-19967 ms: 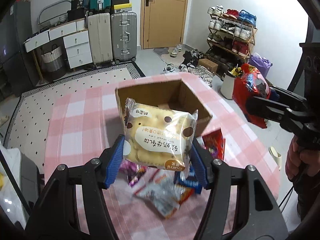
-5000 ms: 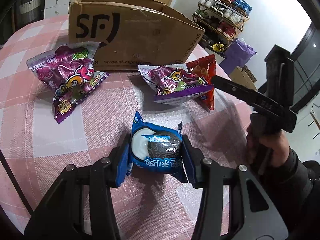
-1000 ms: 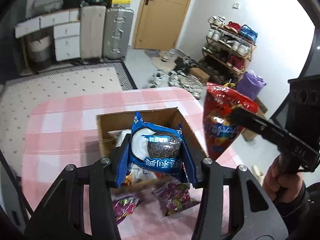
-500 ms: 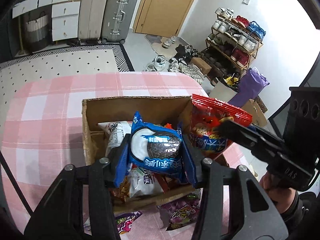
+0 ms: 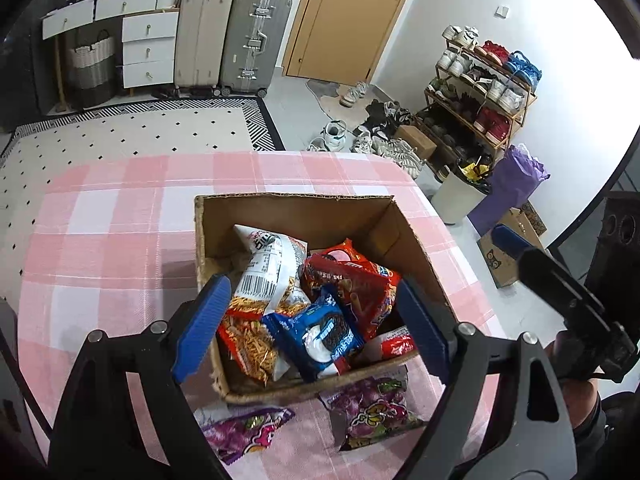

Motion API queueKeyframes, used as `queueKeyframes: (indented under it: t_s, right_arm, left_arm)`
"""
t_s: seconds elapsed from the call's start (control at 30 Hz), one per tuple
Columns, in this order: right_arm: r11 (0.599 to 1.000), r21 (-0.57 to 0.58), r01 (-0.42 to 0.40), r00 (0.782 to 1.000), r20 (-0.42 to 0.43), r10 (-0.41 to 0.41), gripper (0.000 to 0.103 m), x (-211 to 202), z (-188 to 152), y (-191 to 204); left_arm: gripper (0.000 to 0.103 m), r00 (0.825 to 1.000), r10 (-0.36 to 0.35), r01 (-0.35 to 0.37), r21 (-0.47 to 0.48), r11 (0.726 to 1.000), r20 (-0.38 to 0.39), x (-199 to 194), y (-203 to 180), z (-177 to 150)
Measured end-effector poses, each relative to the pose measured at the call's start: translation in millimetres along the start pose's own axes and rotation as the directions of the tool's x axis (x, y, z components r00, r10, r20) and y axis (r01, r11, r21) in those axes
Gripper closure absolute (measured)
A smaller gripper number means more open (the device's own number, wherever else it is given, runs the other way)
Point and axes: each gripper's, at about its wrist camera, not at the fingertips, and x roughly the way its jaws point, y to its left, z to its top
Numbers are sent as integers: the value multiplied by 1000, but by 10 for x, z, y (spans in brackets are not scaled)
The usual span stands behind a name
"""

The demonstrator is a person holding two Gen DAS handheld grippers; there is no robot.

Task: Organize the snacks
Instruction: 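Open both grippers to drop the Oreo pack and crisp bag into the box, then move both grippers back over the remaining purple candy bags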

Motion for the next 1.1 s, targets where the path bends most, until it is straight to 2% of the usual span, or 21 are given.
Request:
queueKeyframes:
  t_s: [0.23, 0.5, 0.83, 0.9, 0.97, 1.03, 1.1]
  right_arm:
    - [1000, 1, 5, 999, 40, -5, 13, -301, -54, 126]
    - [1000, -15, 5, 997, 75, -4, 7, -541, -144, 311]
    - [999, -45, 3, 994, 113, 2, 3, -847, -313, 581]
    - [999, -49, 2, 993, 119, 4, 2, -902, -370, 626]
    - [999, -42, -16, 992, 121, 21, 2, -938, -438, 663]
    - [999, -33, -31, 992, 121, 35, 2, -980, -513, 673]
    - [999, -29, -23, 993, 116, 26, 2, -1012, -579, 669]
  left_arm:
    - [20, 1000, 14, -13, -43, 999, 24, -272, 13, -145]
    - [19, 993, 93, -93, -10, 996, 75, -636, -88, -340]
    - [12, 967, 190, -194, 10, 981, 172, -1154, -200, -660]
    - [9, 965, 183, -187, 8, 982, 188, -1225, -196, -720]
    - [2, 963, 172, -177, 6, 984, 209, -1311, -188, -819]
    - [2, 952, 190, -198, 13, 980, 239, -1400, -201, -925]
    - [1, 950, 199, -209, 15, 978, 241, -1443, -203, -988]
